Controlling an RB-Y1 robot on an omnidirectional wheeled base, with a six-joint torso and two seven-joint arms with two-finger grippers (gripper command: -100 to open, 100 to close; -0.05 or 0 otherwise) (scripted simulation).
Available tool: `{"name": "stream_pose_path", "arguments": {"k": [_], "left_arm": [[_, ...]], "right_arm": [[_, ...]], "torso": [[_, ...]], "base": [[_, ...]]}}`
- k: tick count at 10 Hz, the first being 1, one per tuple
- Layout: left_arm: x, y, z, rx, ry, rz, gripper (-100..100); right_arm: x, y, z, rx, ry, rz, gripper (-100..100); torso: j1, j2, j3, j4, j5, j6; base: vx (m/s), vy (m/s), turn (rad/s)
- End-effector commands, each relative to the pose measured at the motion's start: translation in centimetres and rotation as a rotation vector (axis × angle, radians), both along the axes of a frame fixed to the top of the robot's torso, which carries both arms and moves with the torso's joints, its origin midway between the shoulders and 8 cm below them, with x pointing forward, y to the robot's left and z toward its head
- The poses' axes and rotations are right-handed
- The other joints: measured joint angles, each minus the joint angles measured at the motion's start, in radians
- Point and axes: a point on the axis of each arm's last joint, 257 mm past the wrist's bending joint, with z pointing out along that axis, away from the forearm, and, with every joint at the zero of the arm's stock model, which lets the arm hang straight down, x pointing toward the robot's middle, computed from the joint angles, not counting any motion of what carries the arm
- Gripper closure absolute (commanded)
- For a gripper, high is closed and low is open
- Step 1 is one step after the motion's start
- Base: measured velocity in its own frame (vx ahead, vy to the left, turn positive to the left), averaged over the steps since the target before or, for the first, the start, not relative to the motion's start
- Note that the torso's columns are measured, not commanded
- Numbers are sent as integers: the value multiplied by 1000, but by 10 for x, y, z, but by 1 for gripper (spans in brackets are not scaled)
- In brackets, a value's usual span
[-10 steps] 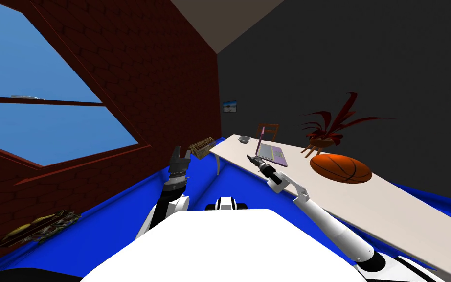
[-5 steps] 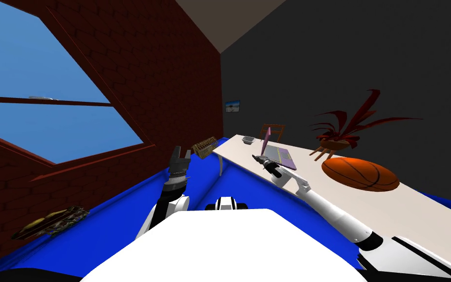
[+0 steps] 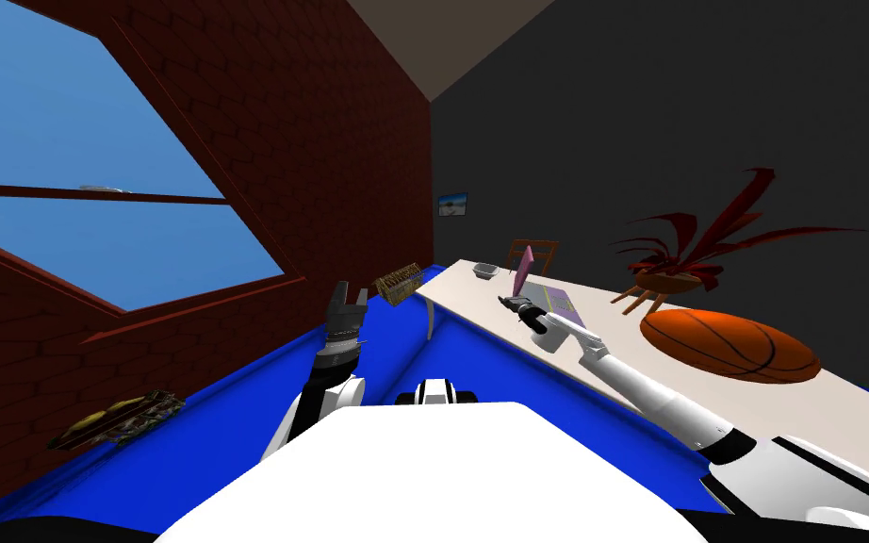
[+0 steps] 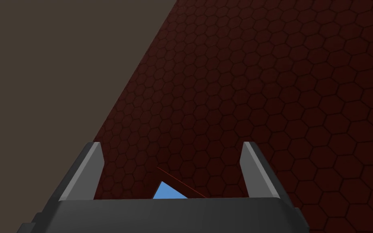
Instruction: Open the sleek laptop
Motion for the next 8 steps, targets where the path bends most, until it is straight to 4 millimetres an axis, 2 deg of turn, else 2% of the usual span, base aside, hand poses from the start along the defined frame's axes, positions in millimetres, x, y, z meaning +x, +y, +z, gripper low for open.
{"name": "stream_pose_path", "arguments": {"k": [1, 3, 4, 5, 6, 7, 8], "left_arm": [[0, 0, 0, 0, 0, 0, 0], [0, 0, 0, 0, 0, 0, 0], [0, 0, 0, 0, 0, 0, 0], [0, 0, 0, 0, 0, 0, 0], [0, 0, 0, 0, 0, 0, 0], [0, 0, 0, 0, 0, 0, 0], [0, 0, 0, 0, 0, 0, 0]], "right_arm": [[2, -50, 16, -121, 19, -79, -100], [1, -102, 44, -258, 31, -173, -100], [0, -106, 44, -263, 34, -179, -100], [-2, -130, 60, -326, 37, -222, -100], [-2, -132, 60, -327, 38, -227, -100], [-6, -155, 77, -386, 41, -273, -100], [-6, -155, 77, -386, 41, -273, -100]], "torso": [[3, -1, -1, 0, 1, 0], [-1, 0, 0, 0, 0, 0], [1, 0, 0, 0, 0, 0], [0, 1, 1, 0, 0, 0], [0, 2, 1, 1, 0, 0], [-1, 2, 1, 0, 0, 1], [0, 0, 0, 0, 0, 0]], "base": [[41, 92, 26], [59, 84, 58], [29, 75, 20], [20, 70, 47], [19, 49, 27], [25, 60, 40], [25, 46, 15]]}}
